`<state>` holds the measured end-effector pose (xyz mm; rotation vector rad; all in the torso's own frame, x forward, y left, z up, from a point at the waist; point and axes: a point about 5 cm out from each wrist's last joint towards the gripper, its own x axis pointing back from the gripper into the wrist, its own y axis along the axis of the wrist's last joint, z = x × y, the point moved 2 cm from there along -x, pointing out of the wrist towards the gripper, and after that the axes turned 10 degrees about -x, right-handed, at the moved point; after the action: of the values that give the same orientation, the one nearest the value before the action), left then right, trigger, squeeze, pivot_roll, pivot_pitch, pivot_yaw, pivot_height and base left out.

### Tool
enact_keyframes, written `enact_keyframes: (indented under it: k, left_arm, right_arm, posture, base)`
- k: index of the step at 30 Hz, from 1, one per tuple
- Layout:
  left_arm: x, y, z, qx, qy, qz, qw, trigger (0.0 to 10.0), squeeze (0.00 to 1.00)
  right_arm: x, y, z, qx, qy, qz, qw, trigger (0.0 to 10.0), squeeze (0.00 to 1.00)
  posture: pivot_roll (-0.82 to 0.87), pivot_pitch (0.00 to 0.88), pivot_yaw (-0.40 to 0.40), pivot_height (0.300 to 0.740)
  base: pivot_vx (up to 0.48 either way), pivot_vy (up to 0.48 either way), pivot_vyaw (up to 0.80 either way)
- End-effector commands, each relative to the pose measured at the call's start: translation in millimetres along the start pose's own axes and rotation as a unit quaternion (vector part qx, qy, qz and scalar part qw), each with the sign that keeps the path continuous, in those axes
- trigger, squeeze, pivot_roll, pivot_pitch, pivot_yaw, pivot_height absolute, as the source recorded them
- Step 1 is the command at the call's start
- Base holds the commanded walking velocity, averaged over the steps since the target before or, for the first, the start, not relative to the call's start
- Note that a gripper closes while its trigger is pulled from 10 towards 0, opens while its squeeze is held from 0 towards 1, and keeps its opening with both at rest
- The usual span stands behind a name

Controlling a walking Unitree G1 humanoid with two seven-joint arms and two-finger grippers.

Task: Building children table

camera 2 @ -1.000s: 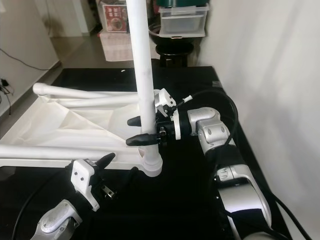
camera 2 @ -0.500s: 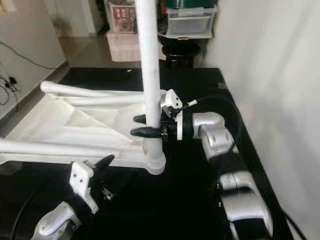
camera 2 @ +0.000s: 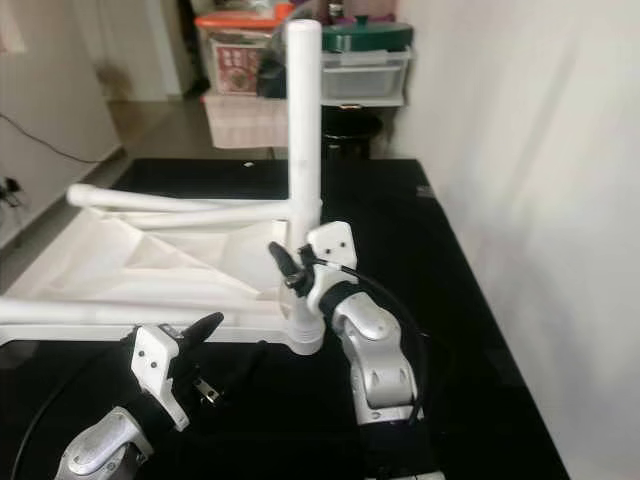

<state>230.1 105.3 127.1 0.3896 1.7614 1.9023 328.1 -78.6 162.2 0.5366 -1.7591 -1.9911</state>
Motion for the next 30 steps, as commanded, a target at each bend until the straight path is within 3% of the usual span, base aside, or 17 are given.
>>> enact_keyframes:
  k: [1,2,3,4,7,8,10,11,12,13,14,15,17,21,27,28,30]
  left_arm:
    - [3.6,-1,4.6,-0.005,0.01,0.007,1.0,10.0,0.0]
    - [3.6,-1,4.6,-0.005,0.01,0.007,1.0,10.0,0.0]
    - [4.3,0,5.9,-0.006,0.015,0.007,1.0,10.0,0.0]
    - [4.5,0,6.0,-0.003,0.013,0.008,1.0,10.0,0.0]
    - [3.8,0,4.9,0.001,0.007,0.008,1.0,10.0,0.0]
    - [3.1,-1,4.1,0.002,0.005,0.009,1.0,10.0,0.0]
    - [1.8,-1,3.1,0.002,0.005,0.009,1.0,10.0,0.0]
    - [1.8,-1,3.1,0.002,0.005,0.009,1.0,10.0,0.0]
    - [0.9,-1,2.4,0.003,0.004,0.008,1.0,10.0,0.0]
    - [0.9,-1,2.4,0.003,0.004,0.008,1.0,10.0,0.0]
    - [-0.1,-1,1.7,0.004,0.005,0.008,1.0,10.0,0.0]
    - [-2.0,-2,0.0,0.005,0.005,0.006,1.0,10.0,0.0]
    - [-2.0,-2,0.0,0.005,0.005,0.006,1.0,10.0,0.0]
    - [-2.9,-2,-1.4,0.004,0.007,0.006,1.0,10.0,0.0]
    - [-2.8,-3,-2.2,0.003,0.008,0.007,1.0,10.0,0.0]
    - [-2.7,-3,-2.5,0.003,0.008,0.008,1.0,10.0,0.0]
    - [-2.6,-3,-3.1,0.002,0.008,0.009,1.0,10.0,0.0]
  right_arm:
    - [9.9,-51,-4.2,-0.02,-0.023,0.113,0.993,1.5,0.0]
    - [9.9,-51,-4.2,-0.02,-0.023,0.113,0.993,1.5,0.0]
    - [9.0,-48,-1.9,-0.022,-0.018,0.112,0.993,10.0,0.0]
    - [4.4,-41,0.1,-0.018,-0.007,0.106,0.994,10.0,1.0]
    - [-7.0,-24,3.5,-0.012,0.041,0.085,0.995,10.0,1.0]
    - [-12.3,-11,8.0,-0.002,0.094,0.066,0.993,10.0,1.0]
    - [-13.4,9,17.7,0.022,0.202,0.043,0.978,10.0,1.0]
    - [-13.4,9,17.7,0.022,0.202,0.043,0.978,10.0,1.0]
    - [-10.8,18,19.0,0.042,0.26,0.042,0.964,10.0,1.0]
    - [-10.8,18,19.0,0.042,0.26,0.042,0.964,10.0,1.0]
    - [-10.4,22,13.6,0.076,0.299,0.057,0.95,10.0,1.0]
    - [-15.0,28,-3.1,0.121,0.33,0.093,0.931,10.0,0.0]
    - [-15.0,28,-3.1,0.121,0.33,0.093,0.931,10.0,0.0]
    - [-22.8,37,-13.0,0.131,0.358,0.125,0.916,10.0,0.0]
    - [-37.7,65,-5.9,0.109,0.398,0.112,0.904,10.0,0.0]
    - [-39.8,70,-5.0,0.107,0.405,0.11,0.901,0.0,0.0]
    - [-39.5,75,-6.0,0.111,0.424,0.116,0.891,0.0,0.0]
  posture:
    - [0.03,0.054,0.016,0.74]
    - [0.03,0.054,0.016,0.74]
    - [0.03,0.057,0.016,0.74]
    - [0.03,0.059,0.011,0.74]
    - [0.04,0.056,0.007,0.74]
    - [0.04,0.054,0.001,0.74]
    - [0.04,0.054,-0.004,0.74]
    - [0.04,0.054,-0.004,0.74]
    - [0.04,0.051,-0.015,0.74]
    - [0.04,0.051,-0.015,0.74]
    - [0.04,0.048,-0.024,0.74]
    - [0.06,0.042,-0.04,0.74]
    - [0.06,0.042,-0.04,0.74]
    - [0.07,0.038,-0.048,0.74]
    - [0.08,0.031,-0.051,0.74]
    - [0.09,0.03,-0.051,0.74]
    - [0.09,0.031,-0.052,0.74]
  base:
    - [0.0,0.0,0.0]
    - [0.0,0.0,0.0]
    - [0.0,0.0,0.0]
    - [0.0,0.0,0.0]
    - [0.0,0.0,0.0]
    - [0.0,0.0,0.0]
    - [0.0,0.0,0.0]
    - [0.0,0.0,0.0]
    - [0.0,0.0,0.0]
    - [0.0,0.0,0.0]
    - [0.0,0.0,0.0]
    - [0.0,0.0,0.0]
    - [0.0,0.0,0.0]
    - [0.0,0.0,0.0]
    - [0.0,0.0,0.0]
    - [0.0,0.0,0.0]
    - [0.0,0.0,0.0]
